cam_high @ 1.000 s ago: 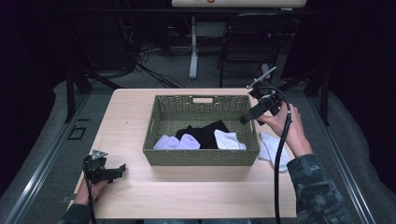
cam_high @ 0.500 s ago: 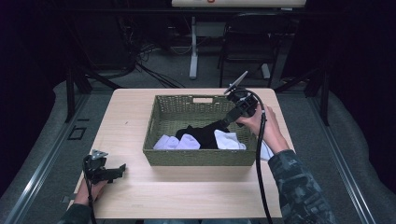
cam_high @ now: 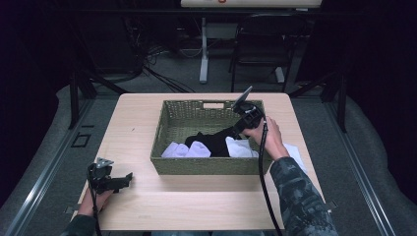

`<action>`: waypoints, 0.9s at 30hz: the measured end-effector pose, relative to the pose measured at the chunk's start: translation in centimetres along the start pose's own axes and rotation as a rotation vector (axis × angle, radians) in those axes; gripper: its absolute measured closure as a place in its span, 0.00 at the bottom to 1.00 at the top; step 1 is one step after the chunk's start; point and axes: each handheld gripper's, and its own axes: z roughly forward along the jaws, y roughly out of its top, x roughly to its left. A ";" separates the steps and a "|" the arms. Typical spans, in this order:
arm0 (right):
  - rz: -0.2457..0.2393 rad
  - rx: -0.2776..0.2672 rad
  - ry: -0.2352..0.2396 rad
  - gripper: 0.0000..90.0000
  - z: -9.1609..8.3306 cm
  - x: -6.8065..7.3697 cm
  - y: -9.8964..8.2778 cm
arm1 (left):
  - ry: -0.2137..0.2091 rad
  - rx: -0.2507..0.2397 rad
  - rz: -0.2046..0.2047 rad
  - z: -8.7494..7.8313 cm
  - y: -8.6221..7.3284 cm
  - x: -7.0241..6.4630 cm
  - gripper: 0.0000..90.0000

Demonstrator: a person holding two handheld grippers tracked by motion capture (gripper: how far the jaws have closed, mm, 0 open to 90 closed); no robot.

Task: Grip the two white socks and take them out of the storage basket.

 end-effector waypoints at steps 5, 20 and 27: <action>0.005 0.038 -0.029 0.36 1.4 -0.3 0.0 | -0.001 0.001 0.000 0.0 0.0 0.0 0.00; 0.037 0.114 -0.071 0.60 4.2 0.0 -0.4 | 0.000 0.000 0.000 0.0 0.0 0.0 0.00; 0.017 0.148 -0.052 0.95 3.8 0.3 -0.8 | -0.001 0.001 0.001 0.0 0.0 0.0 0.00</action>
